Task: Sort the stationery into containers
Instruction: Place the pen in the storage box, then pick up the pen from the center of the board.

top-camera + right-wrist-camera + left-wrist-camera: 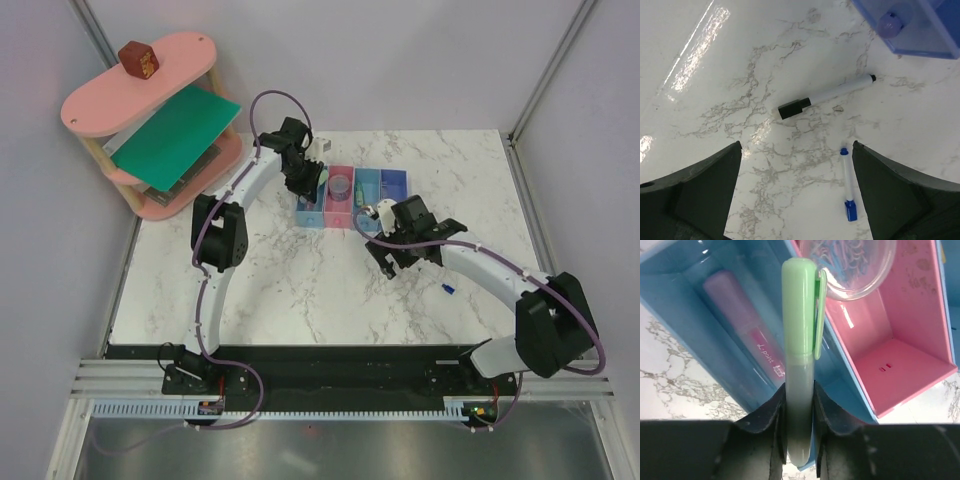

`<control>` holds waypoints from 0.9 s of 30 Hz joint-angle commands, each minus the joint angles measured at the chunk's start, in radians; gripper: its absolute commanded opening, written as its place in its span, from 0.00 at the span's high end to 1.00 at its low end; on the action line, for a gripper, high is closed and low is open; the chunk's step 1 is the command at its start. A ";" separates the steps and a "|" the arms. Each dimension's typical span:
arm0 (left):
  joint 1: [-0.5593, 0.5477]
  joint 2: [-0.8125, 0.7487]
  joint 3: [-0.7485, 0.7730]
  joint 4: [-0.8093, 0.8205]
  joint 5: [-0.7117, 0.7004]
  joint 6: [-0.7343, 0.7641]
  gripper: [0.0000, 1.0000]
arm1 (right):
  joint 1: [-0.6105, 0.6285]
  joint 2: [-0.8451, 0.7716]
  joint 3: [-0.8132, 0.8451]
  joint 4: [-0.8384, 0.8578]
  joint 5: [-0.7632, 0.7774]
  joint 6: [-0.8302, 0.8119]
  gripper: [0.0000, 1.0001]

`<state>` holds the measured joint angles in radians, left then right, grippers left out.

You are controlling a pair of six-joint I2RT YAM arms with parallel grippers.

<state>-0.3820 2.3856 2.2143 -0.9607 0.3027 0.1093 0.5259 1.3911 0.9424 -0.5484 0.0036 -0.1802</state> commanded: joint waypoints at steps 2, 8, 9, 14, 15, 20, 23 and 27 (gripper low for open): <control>-0.005 -0.048 0.019 0.016 0.081 0.000 0.65 | -0.078 0.106 0.033 0.094 -0.146 0.137 0.02; -0.005 -0.107 -0.016 0.013 0.130 0.001 0.53 | -0.092 0.189 0.001 0.194 -0.146 0.168 0.02; -0.005 -0.114 -0.019 0.013 0.130 0.006 0.52 | -0.090 0.198 -0.002 0.203 -0.146 0.174 0.02; -0.005 -0.172 -0.018 -0.010 0.165 0.015 0.51 | -0.092 0.238 -0.033 0.246 -0.122 0.177 0.11; -0.006 -0.183 -0.016 -0.019 0.171 0.018 0.50 | -0.090 0.244 -0.037 0.251 -0.117 0.177 0.12; -0.005 -0.272 -0.030 -0.038 0.194 0.039 0.49 | -0.093 0.263 -0.059 0.289 -0.071 0.232 0.15; -0.005 -0.312 -0.041 -0.047 0.194 0.056 0.48 | -0.093 0.272 -0.050 0.297 -0.059 0.235 0.25; -0.006 -0.347 -0.044 -0.064 0.177 0.081 0.48 | -0.093 0.290 -0.017 0.254 -0.044 0.211 0.47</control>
<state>-0.3840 2.1040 2.1788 -0.9993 0.4572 0.1394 0.4347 1.6501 0.9009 -0.2794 -0.0620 0.0299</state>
